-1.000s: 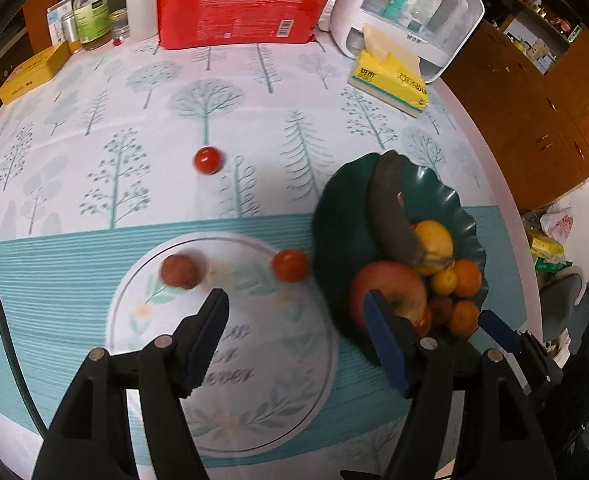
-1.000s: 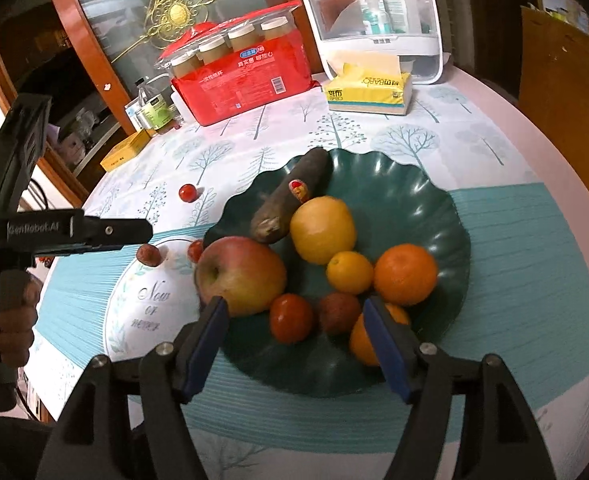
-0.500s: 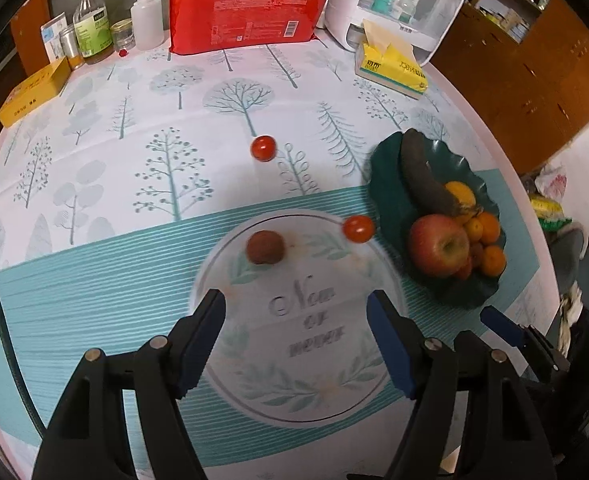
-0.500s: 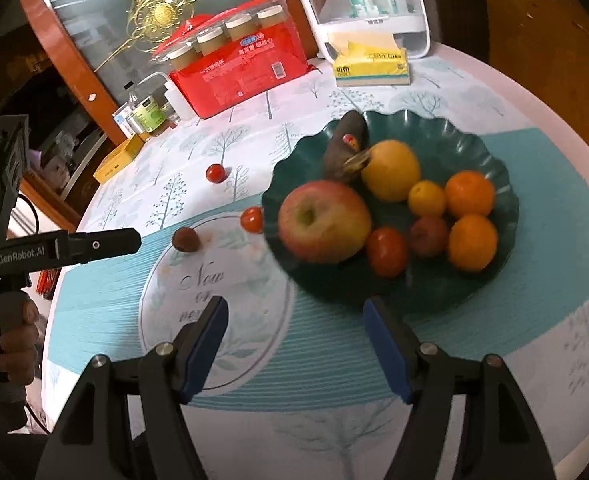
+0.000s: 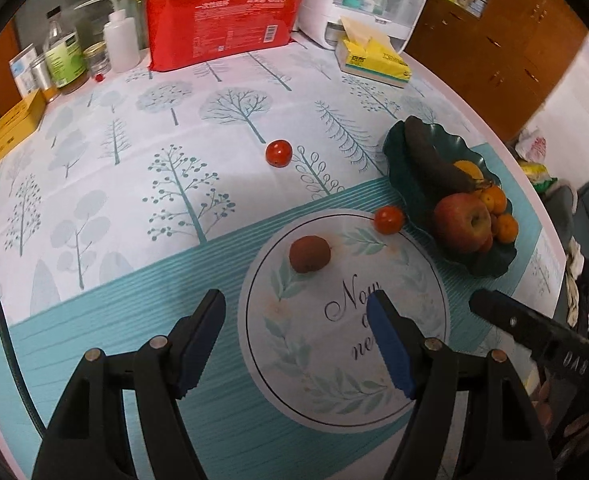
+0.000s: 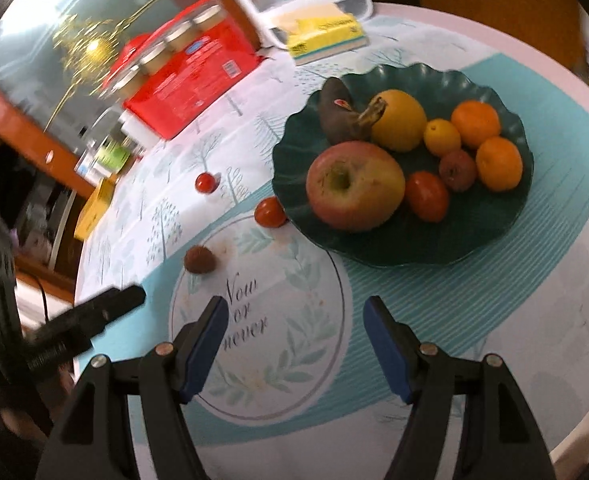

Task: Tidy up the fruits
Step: 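Withdraw both grippers from the green plate toward the white plate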

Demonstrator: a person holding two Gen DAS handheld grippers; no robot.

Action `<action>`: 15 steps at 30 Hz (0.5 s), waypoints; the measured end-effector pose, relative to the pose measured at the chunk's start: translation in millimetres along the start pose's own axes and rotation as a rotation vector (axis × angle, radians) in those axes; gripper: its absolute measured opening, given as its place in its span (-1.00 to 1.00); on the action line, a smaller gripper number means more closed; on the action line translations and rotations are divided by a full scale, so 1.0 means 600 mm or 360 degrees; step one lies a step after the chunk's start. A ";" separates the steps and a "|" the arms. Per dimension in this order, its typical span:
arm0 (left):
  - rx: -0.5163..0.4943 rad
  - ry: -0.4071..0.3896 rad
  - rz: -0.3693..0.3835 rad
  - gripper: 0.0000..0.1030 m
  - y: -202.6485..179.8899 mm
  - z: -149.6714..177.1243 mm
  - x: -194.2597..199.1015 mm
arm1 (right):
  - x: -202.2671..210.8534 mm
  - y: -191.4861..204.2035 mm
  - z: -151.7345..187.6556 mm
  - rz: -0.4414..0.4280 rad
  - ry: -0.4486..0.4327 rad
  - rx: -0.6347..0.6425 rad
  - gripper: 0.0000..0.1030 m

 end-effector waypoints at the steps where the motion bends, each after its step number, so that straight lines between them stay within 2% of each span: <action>1: -0.0011 0.0004 0.0009 0.39 0.003 -0.002 -0.005 | -0.004 0.002 -0.002 0.0003 0.0003 -0.0031 0.37; 10: -0.0013 0.0073 0.0093 0.37 0.020 -0.009 -0.061 | -0.048 0.033 -0.017 0.0077 0.0009 -0.0155 0.36; 15: 0.0044 0.0007 0.0160 0.26 0.029 -0.014 -0.079 | -0.073 0.051 -0.032 0.0097 -0.0012 -0.0159 0.10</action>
Point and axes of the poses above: each gripper's, at about its wrist camera, not at the fingertips, and x roughly against the way its jaws point, y to its left, z to its underside, the point moved 9 cm from there along -x, roughly the way its jaws point, and after that the axes turned 9 degrees about z, right-handed, at the moved point
